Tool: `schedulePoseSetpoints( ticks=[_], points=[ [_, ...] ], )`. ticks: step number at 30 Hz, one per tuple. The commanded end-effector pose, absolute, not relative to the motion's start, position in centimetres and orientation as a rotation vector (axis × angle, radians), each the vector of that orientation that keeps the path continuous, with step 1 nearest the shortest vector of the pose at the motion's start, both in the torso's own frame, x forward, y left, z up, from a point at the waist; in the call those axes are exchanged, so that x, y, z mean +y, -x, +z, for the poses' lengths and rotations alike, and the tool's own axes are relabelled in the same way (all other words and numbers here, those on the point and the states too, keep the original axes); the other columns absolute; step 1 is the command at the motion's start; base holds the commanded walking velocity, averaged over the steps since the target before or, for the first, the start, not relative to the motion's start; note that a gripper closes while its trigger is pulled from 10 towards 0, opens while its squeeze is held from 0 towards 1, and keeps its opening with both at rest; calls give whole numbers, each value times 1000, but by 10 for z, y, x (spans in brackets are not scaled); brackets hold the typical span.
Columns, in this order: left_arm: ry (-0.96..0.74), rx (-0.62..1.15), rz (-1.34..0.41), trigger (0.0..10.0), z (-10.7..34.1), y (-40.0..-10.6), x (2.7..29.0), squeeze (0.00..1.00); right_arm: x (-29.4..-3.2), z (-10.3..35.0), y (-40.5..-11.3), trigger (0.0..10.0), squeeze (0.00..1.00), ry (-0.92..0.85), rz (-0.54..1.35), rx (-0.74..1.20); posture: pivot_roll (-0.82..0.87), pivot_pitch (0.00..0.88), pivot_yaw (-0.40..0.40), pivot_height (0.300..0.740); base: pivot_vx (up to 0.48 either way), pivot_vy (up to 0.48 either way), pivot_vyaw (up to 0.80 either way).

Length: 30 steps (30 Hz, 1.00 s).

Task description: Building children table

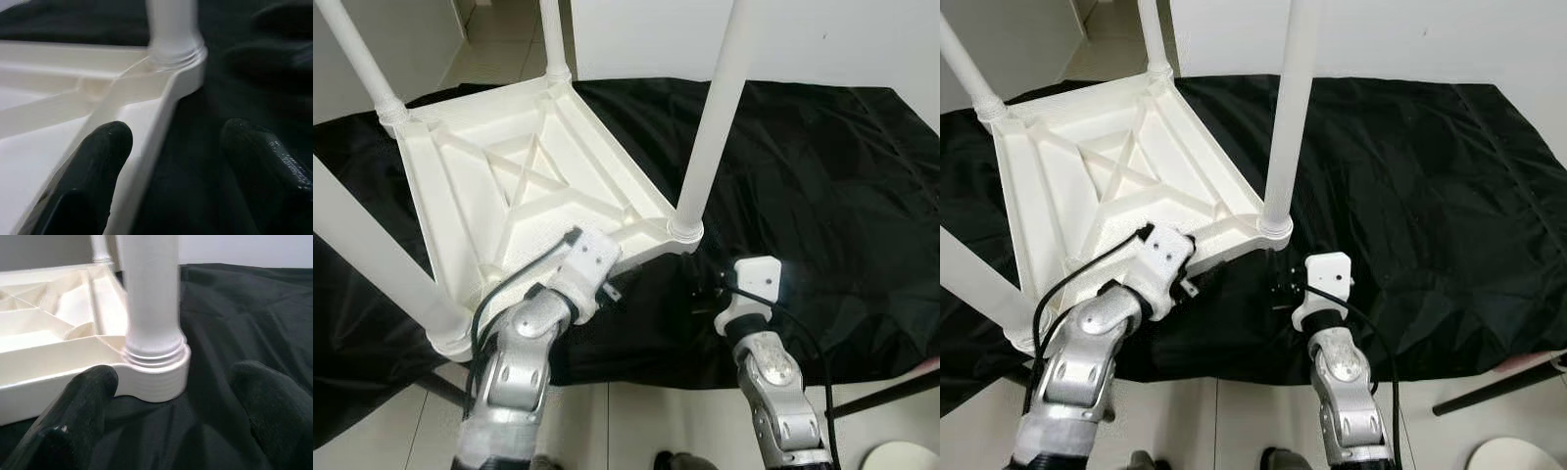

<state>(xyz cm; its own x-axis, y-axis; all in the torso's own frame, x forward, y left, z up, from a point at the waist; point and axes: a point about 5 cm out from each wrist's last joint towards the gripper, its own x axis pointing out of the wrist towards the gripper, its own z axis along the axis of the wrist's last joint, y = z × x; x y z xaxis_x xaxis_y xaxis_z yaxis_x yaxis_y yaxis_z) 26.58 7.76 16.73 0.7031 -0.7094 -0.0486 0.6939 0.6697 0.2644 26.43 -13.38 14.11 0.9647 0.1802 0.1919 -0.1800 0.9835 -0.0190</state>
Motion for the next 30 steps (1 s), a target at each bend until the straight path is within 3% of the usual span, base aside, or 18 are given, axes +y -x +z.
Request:
schedulePoseSetpoints(
  ticks=[1, 9, 17, 21, 30],
  points=[
    [-217, -89, -839, 10000, 172, -259, 72, 0, -131, 141, -263, 10000, 0, -16, 209, -200, -67, 119, 55, 740, 0, 0, 0],
    [-192, -131, -866, 10000, 181, -237, 98, 0, -128, 141, -267, 10000, 0, -18, 278, -194, -48, 121, 51, 740, 0, 0, 0],
    [-179, -118, -888, 10000, 182, -226, 104, 0, -126, 141, -267, 10000, 0, -20, 322, -196, -42, 123, 49, 740, 0, 0, 0],
    [-246, 22, -967, 10000, 177, -191, 145, 0, -126, 148, -284, 10000, 0, 24, 423, -203, 0, 126, 28, 740, 0, 0, 0],
    [-331, 231, -965, 10000, 175, -166, 191, 0, -122, 154, -300, 10000, 0, 49, 473, -219, 38, 128, 5, 740, 0, 0, 0]
  ],
)
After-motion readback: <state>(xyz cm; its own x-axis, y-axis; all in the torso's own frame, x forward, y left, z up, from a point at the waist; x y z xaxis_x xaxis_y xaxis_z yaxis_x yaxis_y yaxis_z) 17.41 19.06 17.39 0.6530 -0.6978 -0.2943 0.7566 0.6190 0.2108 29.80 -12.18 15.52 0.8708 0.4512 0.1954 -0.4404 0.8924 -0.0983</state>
